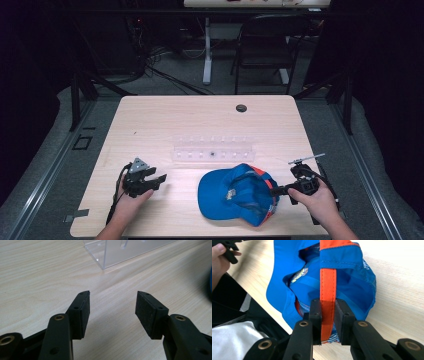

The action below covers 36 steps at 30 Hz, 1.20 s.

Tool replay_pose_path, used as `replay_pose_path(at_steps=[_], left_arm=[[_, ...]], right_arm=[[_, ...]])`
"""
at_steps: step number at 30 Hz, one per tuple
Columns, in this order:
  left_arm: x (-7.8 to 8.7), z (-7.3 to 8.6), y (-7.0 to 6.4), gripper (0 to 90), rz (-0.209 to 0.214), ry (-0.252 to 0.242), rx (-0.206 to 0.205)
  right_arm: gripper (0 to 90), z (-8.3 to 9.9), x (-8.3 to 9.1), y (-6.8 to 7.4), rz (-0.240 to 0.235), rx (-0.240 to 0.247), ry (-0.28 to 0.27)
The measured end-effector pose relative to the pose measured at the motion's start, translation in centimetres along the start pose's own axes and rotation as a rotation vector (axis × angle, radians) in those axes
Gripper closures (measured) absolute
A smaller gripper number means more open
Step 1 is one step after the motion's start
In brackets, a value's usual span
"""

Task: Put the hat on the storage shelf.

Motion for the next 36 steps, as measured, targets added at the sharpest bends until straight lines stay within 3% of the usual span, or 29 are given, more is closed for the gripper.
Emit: replay_pose_path(at_steps=[3, 4, 6, 10, 14, 15, 18, 22, 26, 34, 36], left_arm=[[0.0, 0.0, 0.0, 46.1, -0.001, 0.000, -0.004], [0.0, 0.0, 0.0, 46.1, 0.000, 0.000, -0.004], [0.0, 0.0, 0.0, 46.1, -0.001, -0.001, -0.003], [0.0, 0.0, 0.0, 46.1, -0.001, 0.000, 0.000], [0.0, 0.0, 0.0, 46.0, 0.000, 0.000, 0.001], [0.0, 0.0, 0.0, 46.0, 0.001, 0.001, 0.001], [0.0, 0.0, -0.1, 46.0, 0.003, 0.002, -0.001], [0.0, 0.0, -0.1, 46.0, 0.001, -0.003, -0.003], [0.0, 0.0, 0.0, 46.0, 0.003, -0.001, -0.003], [0.0, 0.0, -0.1, 46.0, 0.005, 0.000, 0.000], [-0.1, 0.0, -0.1, 46.0, 0.003, -0.003, 0.001]], right_arm=[[77.6, -0.3, 0.3, 0.1, 0.038, -0.013, 0.013], [77.7, -0.5, 0.2, 0.3, 0.039, -0.034, -0.004], [77.7, -0.6, 0.4, 0.3, 0.041, -0.022, 0.019], [77.7, -1.0, 0.9, 0.9, 0.052, -0.046, 0.047], [77.7, -1.6, 1.4, 1.8, 0.061, -0.080, 0.067], [77.7, -1.8, 1.7, 2.1, 0.084, -0.090, 0.084], [77.8, -2.2, 1.9, 2.6, 0.092, -0.104, 0.083], [77.8, -2.9, 2.6, 3.3, 0.120, -0.105, 0.130], [77.9, -3.8, 3.0, 4.1, 0.142, -0.137, 0.130], [77.9, -4.4, 3.5, 5.2, 0.158, -0.135, 0.154], [77.9, -4.6, 3.6, 5.6, 0.181, -0.137, 0.154]])
Point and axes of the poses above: each handheld gripper's, and its own axes: x roughly backward along the jaws, z roughly out of its underside, y roughly to its left, the point moved 8 cm from there along -x, roughly forward along the jaws, and after that the axes turned 9 degrees about -x, right-handed, at the moved point
